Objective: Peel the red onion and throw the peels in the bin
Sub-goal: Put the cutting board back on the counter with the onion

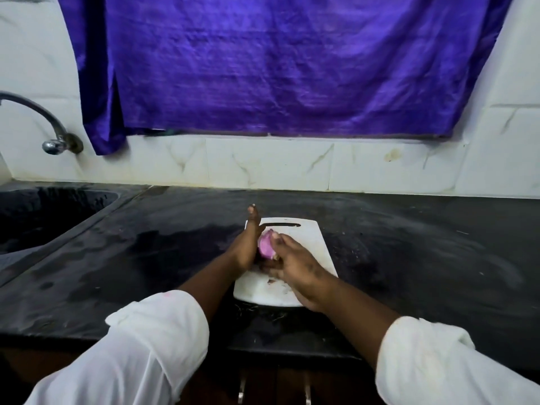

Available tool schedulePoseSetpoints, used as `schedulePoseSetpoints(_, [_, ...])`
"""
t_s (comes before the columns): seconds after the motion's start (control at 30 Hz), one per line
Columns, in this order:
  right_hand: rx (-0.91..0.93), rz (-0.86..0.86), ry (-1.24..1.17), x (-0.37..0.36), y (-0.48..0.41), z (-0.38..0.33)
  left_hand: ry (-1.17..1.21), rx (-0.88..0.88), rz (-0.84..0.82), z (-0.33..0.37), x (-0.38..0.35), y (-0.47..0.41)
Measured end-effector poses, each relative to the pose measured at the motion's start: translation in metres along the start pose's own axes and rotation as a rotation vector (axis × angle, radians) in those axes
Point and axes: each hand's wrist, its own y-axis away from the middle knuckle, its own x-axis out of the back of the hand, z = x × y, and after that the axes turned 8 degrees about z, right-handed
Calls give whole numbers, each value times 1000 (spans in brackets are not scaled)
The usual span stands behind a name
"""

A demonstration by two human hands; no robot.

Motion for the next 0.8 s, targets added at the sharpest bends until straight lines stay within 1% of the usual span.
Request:
schedulePoseSetpoints(0.03, [-20, 16, -89, 4, 1, -5, -24, 4, -17, 1, 1, 2])
schedulePoseSetpoints(0.1, [-22, 150, -193, 20, -10, -19, -131, -28, -65, -2, 3, 2])
schedulePoseSetpoints(0.2, [-17, 344, -259, 35, -32, -25, -475, -104, -153, -3, -2, 14])
schedulePoseSetpoints(0.3, [-39, 368, -256, 32, -37, -15, -871, -291, -219, -6, -12, 30])
schedulePoseSetpoints(0.37, [-11, 356, -261, 32, -36, -15, -1002, -368, -282, -11, -13, 37])
schedulePoseSetpoints(0.47, [1, 378, -291, 33, -36, -15, -1108, -464, -340, -21, -8, 49])
schedulePoseSetpoints(0.57, [18, 365, -246, 30, -34, -15, -1160, -559, -337, -26, -3, 69])
schedulePoseSetpoints(0.8, [56, 313, -90, 21, -21, -22, -1113, -665, -364, -27, 14, 109])
